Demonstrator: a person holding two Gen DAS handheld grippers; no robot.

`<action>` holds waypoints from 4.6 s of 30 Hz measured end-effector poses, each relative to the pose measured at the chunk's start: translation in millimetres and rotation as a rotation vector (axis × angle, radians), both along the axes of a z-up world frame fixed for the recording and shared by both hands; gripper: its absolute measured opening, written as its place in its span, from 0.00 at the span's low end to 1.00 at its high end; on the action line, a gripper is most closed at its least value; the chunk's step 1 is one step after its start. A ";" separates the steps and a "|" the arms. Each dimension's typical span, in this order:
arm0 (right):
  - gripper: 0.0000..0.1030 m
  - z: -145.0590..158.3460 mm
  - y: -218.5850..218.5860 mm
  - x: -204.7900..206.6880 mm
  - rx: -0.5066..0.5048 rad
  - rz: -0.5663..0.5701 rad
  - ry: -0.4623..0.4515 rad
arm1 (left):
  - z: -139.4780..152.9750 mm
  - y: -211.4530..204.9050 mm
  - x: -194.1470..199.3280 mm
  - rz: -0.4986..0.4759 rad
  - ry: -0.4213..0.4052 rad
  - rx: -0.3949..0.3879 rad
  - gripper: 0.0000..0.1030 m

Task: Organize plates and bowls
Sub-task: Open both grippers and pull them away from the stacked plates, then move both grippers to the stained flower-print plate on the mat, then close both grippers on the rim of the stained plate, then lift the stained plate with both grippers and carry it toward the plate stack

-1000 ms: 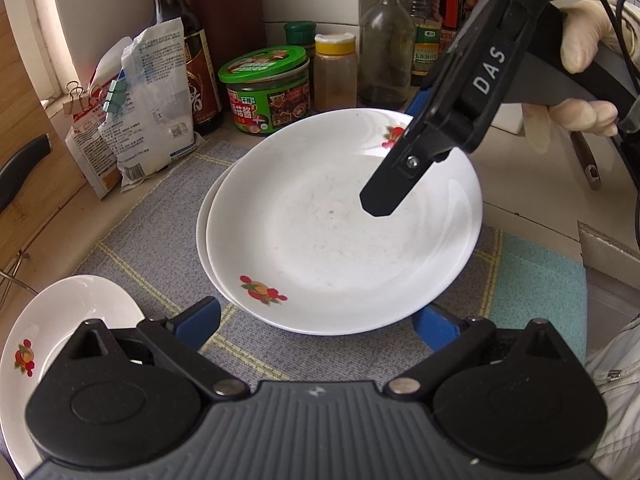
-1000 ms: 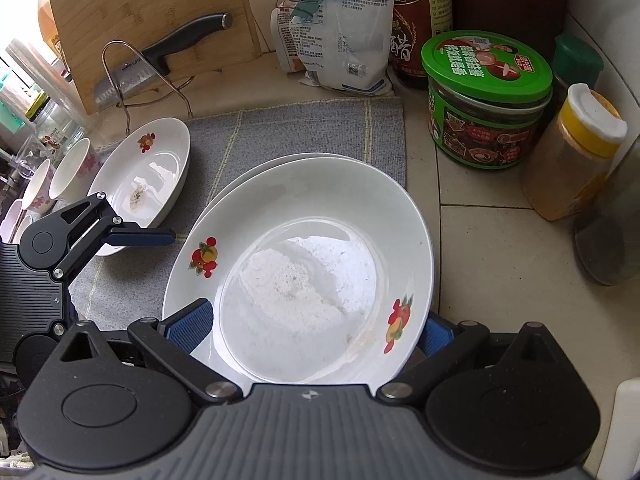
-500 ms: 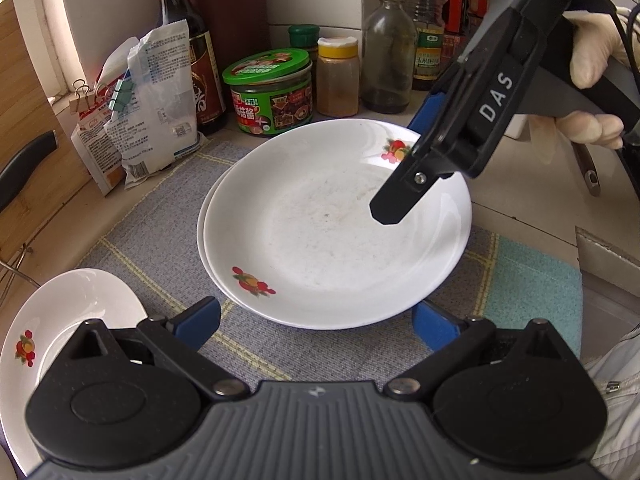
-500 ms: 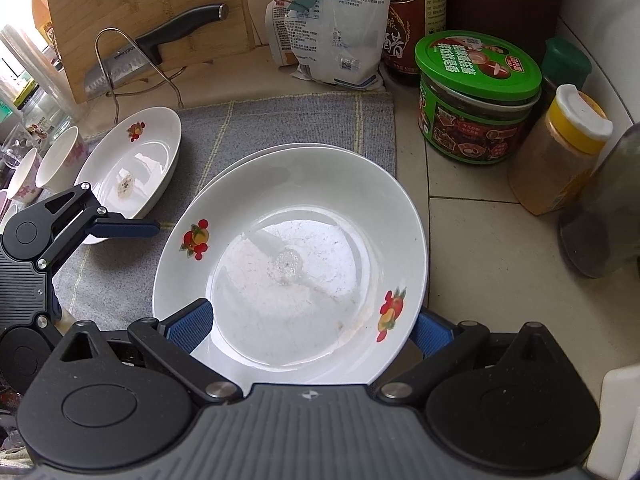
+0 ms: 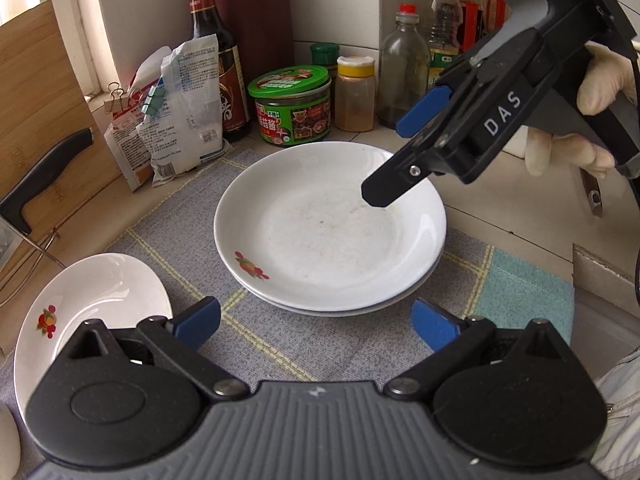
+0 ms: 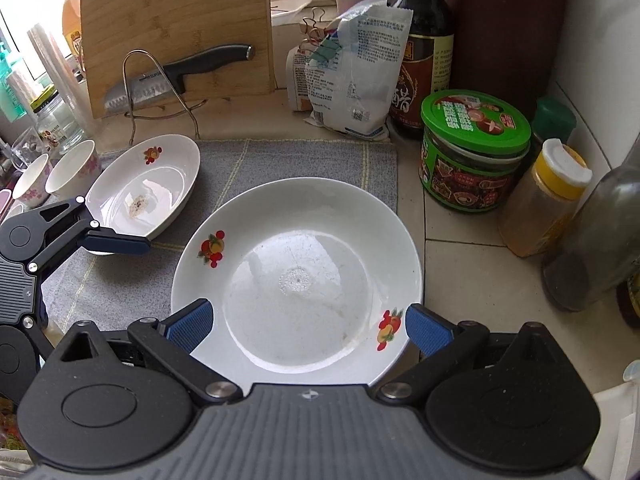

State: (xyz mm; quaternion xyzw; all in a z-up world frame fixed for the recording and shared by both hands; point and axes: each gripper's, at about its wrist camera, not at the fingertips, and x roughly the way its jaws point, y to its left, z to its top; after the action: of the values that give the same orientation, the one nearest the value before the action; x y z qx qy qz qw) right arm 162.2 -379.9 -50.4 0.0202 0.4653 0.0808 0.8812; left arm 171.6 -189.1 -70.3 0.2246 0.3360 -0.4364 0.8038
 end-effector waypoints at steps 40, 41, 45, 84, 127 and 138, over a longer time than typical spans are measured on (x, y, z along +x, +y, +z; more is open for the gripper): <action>1.00 2.6 175.9 -1.5 -0.069 0.043 -0.042 | -52.2 140.8 43.9 0.401 0.028 -0.059 0.99; 1.00 2.9 175.4 0.0 -0.072 0.045 -0.043 | -53.5 140.0 46.0 0.403 0.026 -0.060 0.99; 1.00 2.7 170.8 11.4 -0.059 0.079 -0.048 | -54.5 137.3 52.2 0.420 0.019 -0.068 1.00; 1.00 -58.9 160.1 215.7 0.167 0.418 0.212 | -59.1 137.2 55.4 0.378 -0.031 -0.125 1.00; 1.00 -56.8 167.5 233.8 0.225 0.525 0.275 | -52.4 135.6 53.2 0.352 -0.037 -0.098 0.99; 1.00 -54.5 170.8 222.9 0.230 0.516 0.275 | -47.4 136.4 45.5 0.336 -0.035 -0.071 0.99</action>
State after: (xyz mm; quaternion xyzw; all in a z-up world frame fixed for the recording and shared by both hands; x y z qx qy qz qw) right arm 385.1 -209.1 -105.0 0.0116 0.5578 0.3504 0.7523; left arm 217.1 -52.7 -117.7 0.1442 0.3391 -0.3033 0.8788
